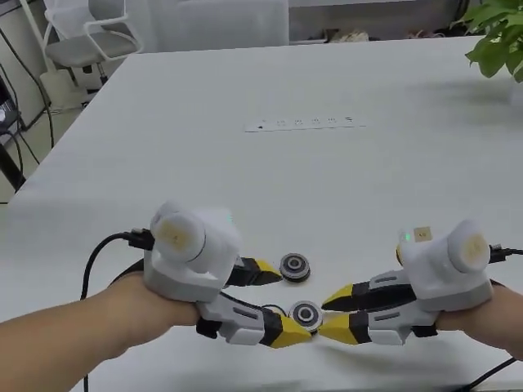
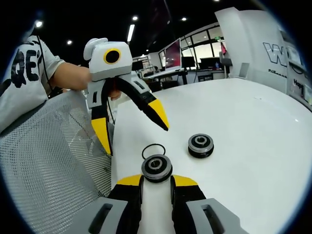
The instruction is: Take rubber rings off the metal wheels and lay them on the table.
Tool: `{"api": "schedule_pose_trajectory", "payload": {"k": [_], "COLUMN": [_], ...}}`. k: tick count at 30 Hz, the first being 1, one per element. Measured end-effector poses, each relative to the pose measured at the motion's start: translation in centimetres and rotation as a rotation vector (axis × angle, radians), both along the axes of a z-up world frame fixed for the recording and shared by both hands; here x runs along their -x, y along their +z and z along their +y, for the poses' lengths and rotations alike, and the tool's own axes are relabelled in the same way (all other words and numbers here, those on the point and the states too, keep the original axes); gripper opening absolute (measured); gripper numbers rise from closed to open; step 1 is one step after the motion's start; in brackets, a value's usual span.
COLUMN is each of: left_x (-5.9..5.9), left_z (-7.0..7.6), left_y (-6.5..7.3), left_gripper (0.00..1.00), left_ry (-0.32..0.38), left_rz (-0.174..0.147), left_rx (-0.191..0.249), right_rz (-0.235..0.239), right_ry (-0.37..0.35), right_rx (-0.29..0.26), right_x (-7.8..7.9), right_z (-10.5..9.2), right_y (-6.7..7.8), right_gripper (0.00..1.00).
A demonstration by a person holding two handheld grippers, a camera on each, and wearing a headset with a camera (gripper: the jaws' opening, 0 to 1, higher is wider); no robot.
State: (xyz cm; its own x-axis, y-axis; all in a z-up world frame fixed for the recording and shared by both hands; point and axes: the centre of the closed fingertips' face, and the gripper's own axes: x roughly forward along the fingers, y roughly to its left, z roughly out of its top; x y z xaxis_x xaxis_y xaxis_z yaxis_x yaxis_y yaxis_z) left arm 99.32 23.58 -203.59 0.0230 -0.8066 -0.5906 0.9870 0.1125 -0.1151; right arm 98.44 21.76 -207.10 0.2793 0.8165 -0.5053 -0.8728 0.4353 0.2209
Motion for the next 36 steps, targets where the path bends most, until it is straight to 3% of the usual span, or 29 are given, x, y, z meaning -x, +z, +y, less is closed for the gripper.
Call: {"api": "schedule_pose_trajectory", "payload": {"k": [17, 23, 26, 29, 36], "left_x": [0.1, -0.1, -0.3, -0.3, 0.1], "left_z": [-1.2, -1.3, -1.2, -1.2, -1.3], "left_y": [-2.4, -2.5, -2.6, -2.6, -2.6], "left_gripper": [0.25, 0.19, 0.16, 0.15, 0.09], "left_ry": [-0.04, -0.04, -0.045, -0.078, -0.096], "left_rz": [-0.019, -0.039, -0.071, -0.144, -0.148], "left_rx": [-0.054, -0.053, -0.057, -0.072, -0.067], "right_rz": [-0.014, -0.02, -0.023, -0.024, -0.029], "right_ry": [0.011, 0.006, 0.007, 0.007, 0.009], "right_rx": [0.023, 0.024, 0.025, 0.024, 0.026], "right_x": [0.1, -0.1, -0.1, -0.1, -0.1], "right_z": [0.2, 0.0, 0.0, 0.0, 0.0], "right_y": [-0.8, -0.9, -0.8, -0.9, -0.9], "right_gripper": [0.16, 0.13, 0.13, 0.13, 0.13]}}
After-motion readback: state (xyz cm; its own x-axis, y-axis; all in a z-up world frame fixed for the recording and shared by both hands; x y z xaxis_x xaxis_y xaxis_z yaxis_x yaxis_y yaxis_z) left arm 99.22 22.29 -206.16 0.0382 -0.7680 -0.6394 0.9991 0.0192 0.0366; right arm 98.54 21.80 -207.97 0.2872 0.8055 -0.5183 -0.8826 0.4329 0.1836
